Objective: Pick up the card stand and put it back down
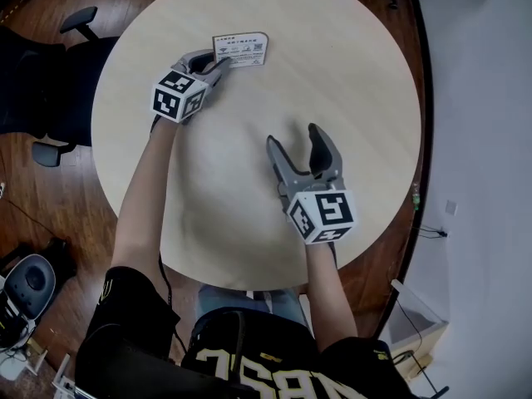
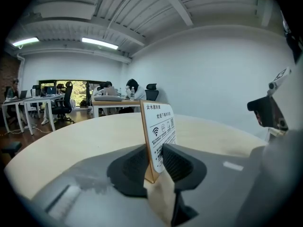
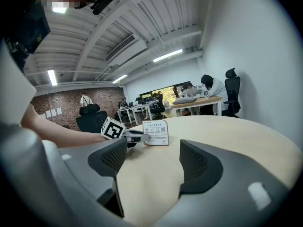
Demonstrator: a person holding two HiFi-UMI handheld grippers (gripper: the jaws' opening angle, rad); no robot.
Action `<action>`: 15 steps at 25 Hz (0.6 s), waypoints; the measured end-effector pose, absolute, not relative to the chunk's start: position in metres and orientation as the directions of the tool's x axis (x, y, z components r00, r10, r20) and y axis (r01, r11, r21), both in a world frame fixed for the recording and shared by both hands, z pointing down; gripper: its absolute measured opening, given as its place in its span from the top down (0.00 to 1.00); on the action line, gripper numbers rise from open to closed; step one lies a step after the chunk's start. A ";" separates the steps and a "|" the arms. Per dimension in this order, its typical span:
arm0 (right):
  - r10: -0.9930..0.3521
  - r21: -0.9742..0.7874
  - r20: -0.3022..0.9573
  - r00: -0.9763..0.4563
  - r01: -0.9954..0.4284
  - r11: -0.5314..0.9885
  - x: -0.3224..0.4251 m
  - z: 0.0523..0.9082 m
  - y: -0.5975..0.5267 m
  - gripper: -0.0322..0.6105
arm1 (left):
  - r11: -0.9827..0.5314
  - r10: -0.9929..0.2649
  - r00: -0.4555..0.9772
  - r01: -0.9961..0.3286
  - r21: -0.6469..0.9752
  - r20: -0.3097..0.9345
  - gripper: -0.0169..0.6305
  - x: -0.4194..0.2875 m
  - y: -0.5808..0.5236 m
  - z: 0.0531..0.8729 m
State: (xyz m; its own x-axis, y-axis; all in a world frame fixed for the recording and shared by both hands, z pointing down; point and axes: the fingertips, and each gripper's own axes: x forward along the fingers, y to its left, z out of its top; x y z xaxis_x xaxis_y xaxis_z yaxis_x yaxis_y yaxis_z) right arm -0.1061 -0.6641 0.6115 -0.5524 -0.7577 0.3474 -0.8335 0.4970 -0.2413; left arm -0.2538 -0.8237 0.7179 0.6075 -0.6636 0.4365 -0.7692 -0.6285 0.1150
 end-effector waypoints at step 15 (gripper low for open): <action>-0.778 -0.282 0.209 -0.592 -0.798 0.532 -0.104 0.530 -0.650 0.40 | -0.628 -0.663 0.731 -0.660 0.413 0.161 0.95 -0.196 -0.738 0.598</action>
State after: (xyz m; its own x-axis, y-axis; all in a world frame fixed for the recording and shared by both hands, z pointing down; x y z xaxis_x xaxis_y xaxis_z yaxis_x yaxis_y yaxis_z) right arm -0.1040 -0.6500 0.5295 -0.5922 -0.7781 0.2093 -0.7985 0.5318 -0.2822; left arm -0.1961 -0.7382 0.5982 0.7312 -0.6630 0.1605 -0.6599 -0.6278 0.4128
